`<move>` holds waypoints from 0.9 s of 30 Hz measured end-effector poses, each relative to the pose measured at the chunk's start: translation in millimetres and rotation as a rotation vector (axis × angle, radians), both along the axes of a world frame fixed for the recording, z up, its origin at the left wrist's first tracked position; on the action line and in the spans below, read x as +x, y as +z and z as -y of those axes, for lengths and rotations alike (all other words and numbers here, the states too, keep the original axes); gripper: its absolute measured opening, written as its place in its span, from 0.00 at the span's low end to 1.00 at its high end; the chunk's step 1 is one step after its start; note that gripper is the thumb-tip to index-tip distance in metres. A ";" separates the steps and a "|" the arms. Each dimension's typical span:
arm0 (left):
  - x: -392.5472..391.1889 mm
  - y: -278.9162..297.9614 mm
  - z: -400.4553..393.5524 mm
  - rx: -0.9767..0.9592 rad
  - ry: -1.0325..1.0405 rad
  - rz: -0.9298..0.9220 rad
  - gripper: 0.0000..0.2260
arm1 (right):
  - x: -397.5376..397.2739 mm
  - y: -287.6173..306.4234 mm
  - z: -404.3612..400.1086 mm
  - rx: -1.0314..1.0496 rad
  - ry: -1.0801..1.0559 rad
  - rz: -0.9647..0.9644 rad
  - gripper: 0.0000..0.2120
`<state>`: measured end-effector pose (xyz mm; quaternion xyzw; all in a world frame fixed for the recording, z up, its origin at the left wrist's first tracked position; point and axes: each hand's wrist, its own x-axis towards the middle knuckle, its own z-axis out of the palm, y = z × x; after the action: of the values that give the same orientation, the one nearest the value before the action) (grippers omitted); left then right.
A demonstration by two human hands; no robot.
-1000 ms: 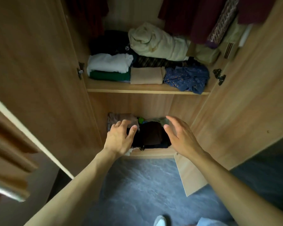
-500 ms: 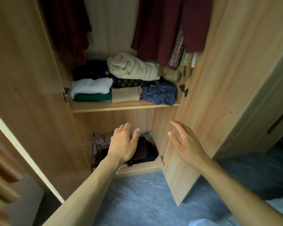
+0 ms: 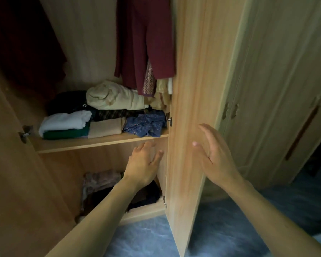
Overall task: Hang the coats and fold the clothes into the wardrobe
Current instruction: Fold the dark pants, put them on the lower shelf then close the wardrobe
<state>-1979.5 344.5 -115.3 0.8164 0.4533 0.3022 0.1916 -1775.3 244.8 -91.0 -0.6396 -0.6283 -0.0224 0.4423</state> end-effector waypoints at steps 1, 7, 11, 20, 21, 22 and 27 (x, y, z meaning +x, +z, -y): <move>11.9 5.7 1.4 0.009 0.001 0.015 0.23 | 13.7 8.7 0.1 0.033 -0.015 -0.004 0.25; 64.1 31.8 -6.0 0.068 -0.005 -0.005 0.18 | 59.9 37.8 -12.0 -0.001 -0.034 0.036 0.36; 91.1 44.5 -12.5 0.070 -0.035 0.031 0.18 | 74.7 39.3 -26.8 -0.151 -0.008 -0.144 0.43; 99.3 43.1 -28.5 0.067 -0.057 -0.002 0.20 | 80.3 37.8 -48.8 -0.115 0.044 -0.360 0.38; 98.0 41.9 -32.0 0.068 -0.059 -0.006 0.20 | 77.3 36.6 -50.2 -0.119 0.063 -0.360 0.37; 97.4 41.6 -33.3 0.069 -0.057 -0.006 0.20 | 73.9 36.9 -49.2 -0.123 0.082 -0.351 0.36; 89.0 37.5 -45.0 0.063 -0.088 0.010 0.21 | 48.6 41.0 -57.8 -0.106 0.163 -0.269 0.30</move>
<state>-1890.4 389.5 -77.8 0.8396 0.4063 0.3118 0.1811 -1726.7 302.6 -50.0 -0.6062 -0.6133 0.1325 0.4887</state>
